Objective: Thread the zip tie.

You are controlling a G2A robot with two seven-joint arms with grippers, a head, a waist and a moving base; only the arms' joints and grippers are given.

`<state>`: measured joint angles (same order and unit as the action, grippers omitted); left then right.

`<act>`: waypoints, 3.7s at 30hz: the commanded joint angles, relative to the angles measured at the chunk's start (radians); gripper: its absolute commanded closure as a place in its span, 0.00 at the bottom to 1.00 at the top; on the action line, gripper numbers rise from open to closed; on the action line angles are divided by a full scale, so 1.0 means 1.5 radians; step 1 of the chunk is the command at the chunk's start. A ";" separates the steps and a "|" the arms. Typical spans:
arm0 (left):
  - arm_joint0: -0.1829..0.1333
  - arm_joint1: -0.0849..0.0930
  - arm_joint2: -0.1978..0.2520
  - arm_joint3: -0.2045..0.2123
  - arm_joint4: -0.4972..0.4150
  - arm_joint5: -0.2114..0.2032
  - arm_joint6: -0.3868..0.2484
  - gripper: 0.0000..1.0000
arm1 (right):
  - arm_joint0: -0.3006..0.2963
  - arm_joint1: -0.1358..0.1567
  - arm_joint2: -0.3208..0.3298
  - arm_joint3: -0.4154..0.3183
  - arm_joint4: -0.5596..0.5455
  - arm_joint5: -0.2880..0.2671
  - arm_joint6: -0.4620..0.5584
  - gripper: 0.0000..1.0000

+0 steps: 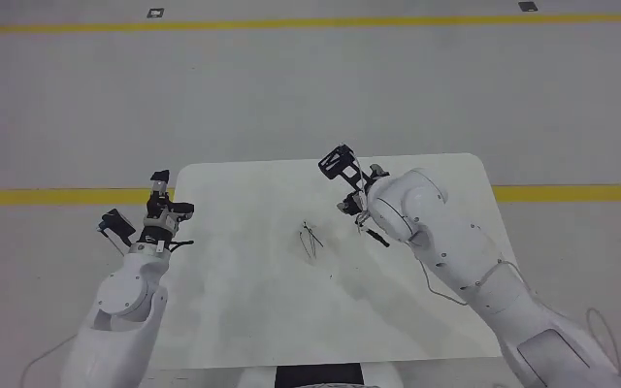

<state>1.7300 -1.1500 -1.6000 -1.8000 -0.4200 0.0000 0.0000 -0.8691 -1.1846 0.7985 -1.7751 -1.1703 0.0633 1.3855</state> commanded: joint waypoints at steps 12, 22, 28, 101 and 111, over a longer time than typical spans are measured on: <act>0.000 0.000 0.000 0.000 0.000 0.000 0.000 0.00 | 0.004 -0.001 -0.041 0.070 -0.034 -0.058 0.003 0.00; 0.000 0.000 0.000 0.000 0.000 0.000 0.000 0.00 | 0.082 -0.015 -0.150 0.166 0.009 -0.071 0.003 0.00; 0.000 0.000 0.000 0.000 0.000 0.000 0.000 0.00 | 0.099 -0.017 -0.164 0.157 0.077 -0.081 0.003 0.00; 0.000 0.000 0.000 0.000 0.000 0.000 0.000 0.00 | 0.220 -0.163 -0.302 0.348 0.480 0.162 -0.034 0.00; 0.000 0.000 0.000 0.000 0.000 0.000 0.000 0.00 | 0.215 -0.163 -0.301 0.349 0.479 0.158 -0.044 0.00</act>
<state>1.7300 -1.1500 -1.6000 -1.8000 -0.4200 0.0000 0.0000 -0.5406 -1.4286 0.3460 -1.2523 -0.4510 0.3051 1.3329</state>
